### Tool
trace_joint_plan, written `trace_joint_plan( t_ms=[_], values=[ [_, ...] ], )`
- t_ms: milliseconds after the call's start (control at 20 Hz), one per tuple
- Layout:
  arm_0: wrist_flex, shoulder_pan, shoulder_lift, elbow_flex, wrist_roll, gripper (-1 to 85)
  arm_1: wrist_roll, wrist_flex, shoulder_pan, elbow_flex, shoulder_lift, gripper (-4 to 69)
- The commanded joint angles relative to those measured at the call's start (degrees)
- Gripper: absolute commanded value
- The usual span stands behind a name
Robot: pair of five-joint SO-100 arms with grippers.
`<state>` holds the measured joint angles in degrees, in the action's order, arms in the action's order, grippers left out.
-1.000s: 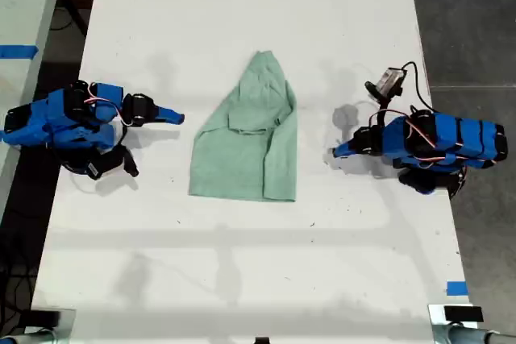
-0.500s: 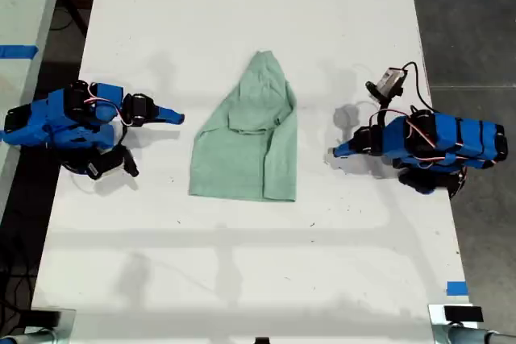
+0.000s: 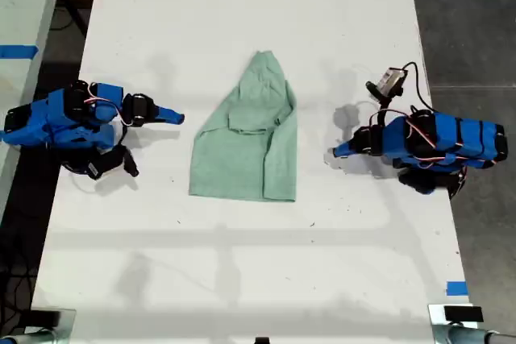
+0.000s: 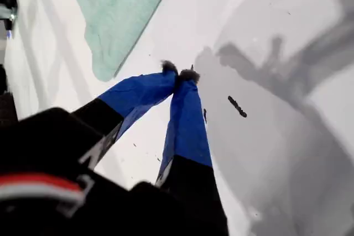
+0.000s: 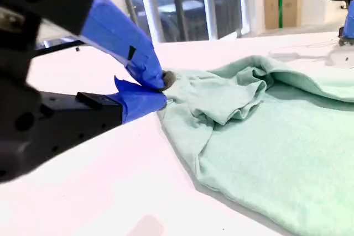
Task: Fold t shirt
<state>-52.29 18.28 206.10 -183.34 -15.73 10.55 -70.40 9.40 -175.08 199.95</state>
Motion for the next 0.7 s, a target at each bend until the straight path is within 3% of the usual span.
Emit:
trace_joint_plan(
  t_ms=[0, 650],
  values=[
    [-0.18, 0.53, 0.35, 0.0, 0.88, -0.1, -0.7, -0.35, 0.53, -3.25, 0.79, 1.7],
    [-0.18, 0.53, 0.35, 0.0, 0.88, -0.1, -1.05, -0.35, 1.23, -2.72, 0.79, 1.5]
  ],
)
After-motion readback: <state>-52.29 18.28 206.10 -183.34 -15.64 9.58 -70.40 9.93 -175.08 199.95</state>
